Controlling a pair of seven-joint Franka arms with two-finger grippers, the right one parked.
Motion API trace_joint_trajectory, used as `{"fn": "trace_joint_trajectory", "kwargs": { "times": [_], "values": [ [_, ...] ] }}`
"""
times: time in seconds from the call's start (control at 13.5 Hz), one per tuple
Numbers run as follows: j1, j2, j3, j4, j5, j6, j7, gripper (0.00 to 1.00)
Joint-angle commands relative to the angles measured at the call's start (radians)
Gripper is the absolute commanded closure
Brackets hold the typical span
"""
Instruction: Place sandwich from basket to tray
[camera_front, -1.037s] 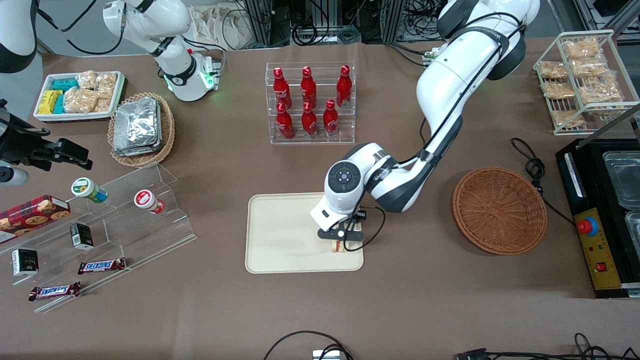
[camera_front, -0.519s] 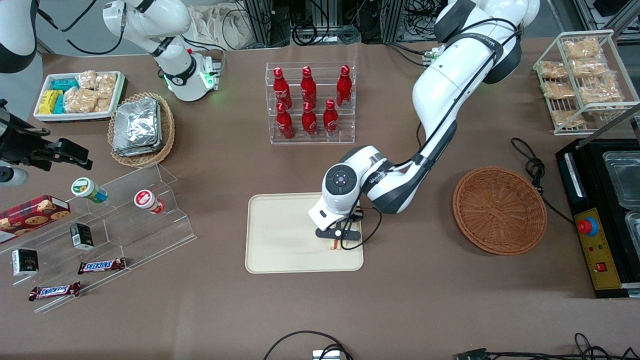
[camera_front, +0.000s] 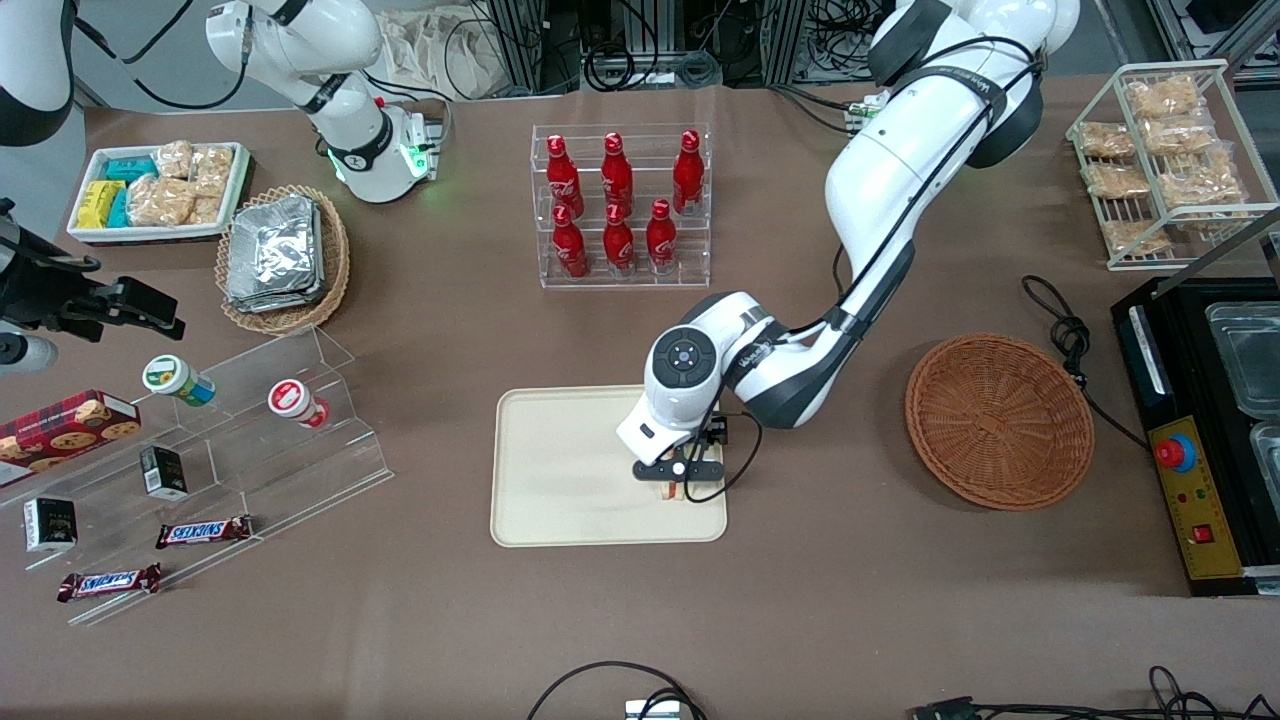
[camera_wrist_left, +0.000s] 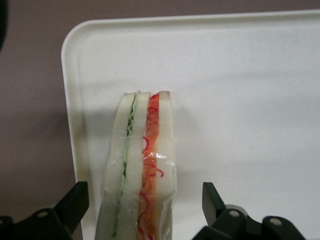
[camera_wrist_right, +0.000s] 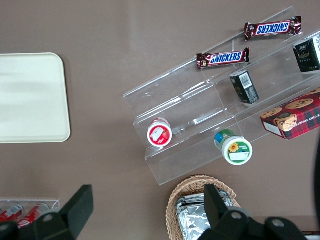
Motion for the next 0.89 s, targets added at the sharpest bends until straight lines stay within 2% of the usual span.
{"fn": "trace_joint_trajectory", "kwargs": {
  "times": [0.0,0.37,0.59,0.81],
  "values": [
    [0.004,-0.039,0.007,0.027,0.009,-0.025,-0.095,0.00],
    [0.102,-0.171,0.006,0.029,0.006,-0.189,-0.105,0.00],
    [0.203,-0.252,0.001,0.027,-0.001,-0.260,-0.095,0.00],
    [0.288,-0.332,-0.001,0.017,-0.048,-0.292,-0.086,0.00]
  ]
}}
